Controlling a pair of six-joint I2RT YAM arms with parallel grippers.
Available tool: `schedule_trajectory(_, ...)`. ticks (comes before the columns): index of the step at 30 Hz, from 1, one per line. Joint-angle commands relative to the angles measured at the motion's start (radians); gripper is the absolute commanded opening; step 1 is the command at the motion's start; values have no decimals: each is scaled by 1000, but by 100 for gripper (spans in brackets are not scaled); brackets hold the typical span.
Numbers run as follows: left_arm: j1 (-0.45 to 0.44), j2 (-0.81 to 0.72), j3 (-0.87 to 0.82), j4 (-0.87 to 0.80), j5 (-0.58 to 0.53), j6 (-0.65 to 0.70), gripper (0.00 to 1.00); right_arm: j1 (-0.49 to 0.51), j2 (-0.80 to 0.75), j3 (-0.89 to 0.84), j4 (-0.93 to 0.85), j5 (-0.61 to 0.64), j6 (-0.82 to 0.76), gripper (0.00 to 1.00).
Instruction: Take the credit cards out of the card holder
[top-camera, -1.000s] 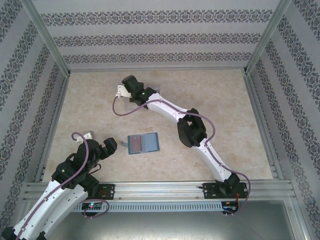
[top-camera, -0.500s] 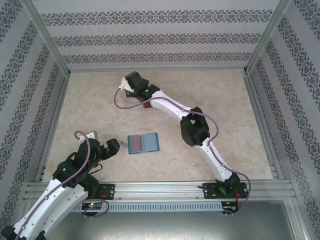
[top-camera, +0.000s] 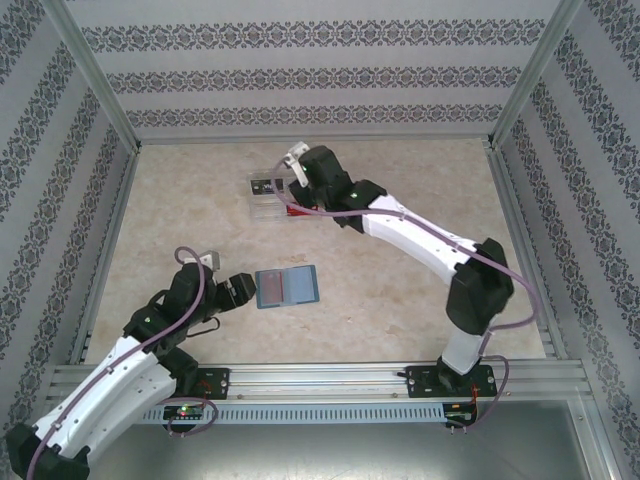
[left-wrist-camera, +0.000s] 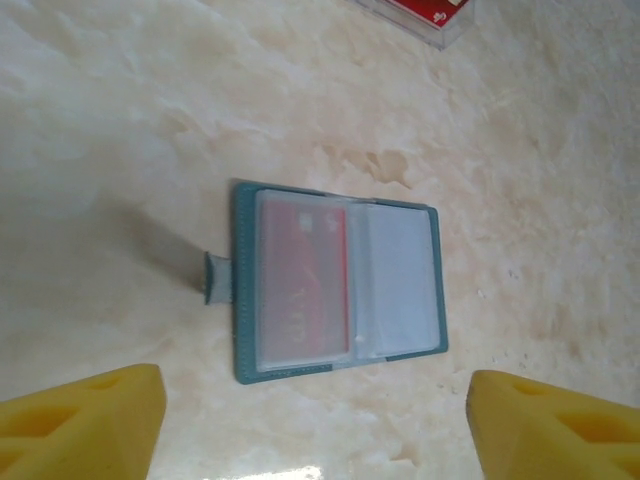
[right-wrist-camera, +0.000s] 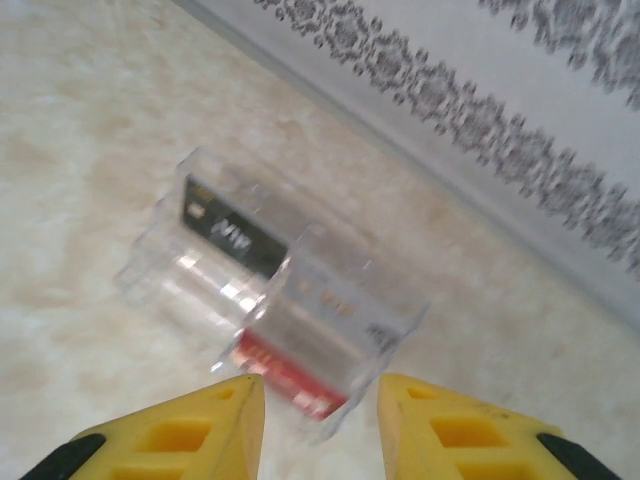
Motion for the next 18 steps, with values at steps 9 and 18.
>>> schedule_trajectory(9, -35, 213, -18, 239, 44, -26, 47, 10, -207, -515, 96, -343, 428, 10)
schedule_trajectory(18, -56, 386, -20, 330, 24, -42, 37, 61, -144, -674, 212, -397, 485, 0)
